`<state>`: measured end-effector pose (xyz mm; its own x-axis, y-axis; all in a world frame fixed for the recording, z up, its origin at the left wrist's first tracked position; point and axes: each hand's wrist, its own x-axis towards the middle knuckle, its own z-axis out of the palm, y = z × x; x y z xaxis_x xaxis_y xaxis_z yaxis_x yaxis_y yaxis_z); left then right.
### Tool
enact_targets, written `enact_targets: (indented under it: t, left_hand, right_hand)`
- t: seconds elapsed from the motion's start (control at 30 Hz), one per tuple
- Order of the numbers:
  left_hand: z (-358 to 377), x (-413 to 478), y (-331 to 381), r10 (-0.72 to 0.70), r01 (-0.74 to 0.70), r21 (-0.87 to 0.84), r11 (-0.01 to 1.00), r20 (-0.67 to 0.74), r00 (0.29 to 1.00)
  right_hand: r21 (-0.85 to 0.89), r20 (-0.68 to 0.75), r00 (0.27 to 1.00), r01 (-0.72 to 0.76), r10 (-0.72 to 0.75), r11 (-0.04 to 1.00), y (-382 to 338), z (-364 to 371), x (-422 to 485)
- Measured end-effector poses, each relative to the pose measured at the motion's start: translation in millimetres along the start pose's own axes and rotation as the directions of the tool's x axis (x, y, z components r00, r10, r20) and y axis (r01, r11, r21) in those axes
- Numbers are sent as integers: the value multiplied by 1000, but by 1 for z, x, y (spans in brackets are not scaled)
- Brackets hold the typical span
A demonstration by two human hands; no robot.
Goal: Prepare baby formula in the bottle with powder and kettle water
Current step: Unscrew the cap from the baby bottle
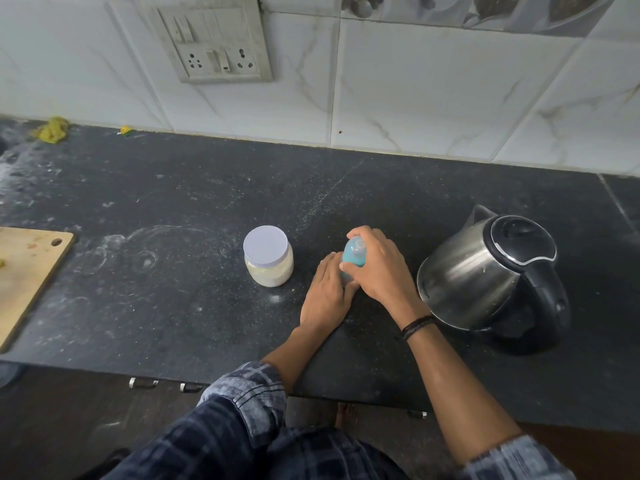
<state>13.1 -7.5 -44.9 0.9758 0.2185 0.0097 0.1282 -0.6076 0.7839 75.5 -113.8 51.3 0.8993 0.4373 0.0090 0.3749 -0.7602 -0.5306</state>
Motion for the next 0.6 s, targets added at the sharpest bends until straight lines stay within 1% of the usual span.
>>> enact_targets:
  t: [0.1, 0.23, 0.47, 0.6]
  left_hand:
    - [-1, -1, 2, 4, -4, -2, 1000, -6, 1000]
    - [0, 0, 1, 7, -7, -14, 1000, -8, 1000]
    - [2, 1, -3, 8, -9, -14, 1000, -13, 1000]
    - [3, 2, -4, 1, -1, -17, 1000, -15, 1000]
  right_hand:
    - [13, -21, 1000, -17, 17, 1000, -2, 0, -1]
    - [-15, -21, 999, -25, 25, 1000, -1, 0, 0]
    - [14, -36, 998, -45, 45, 999, -1, 1, -2]
    - [38, -13, 999, -34, 34, 999, 0, 1, -1]
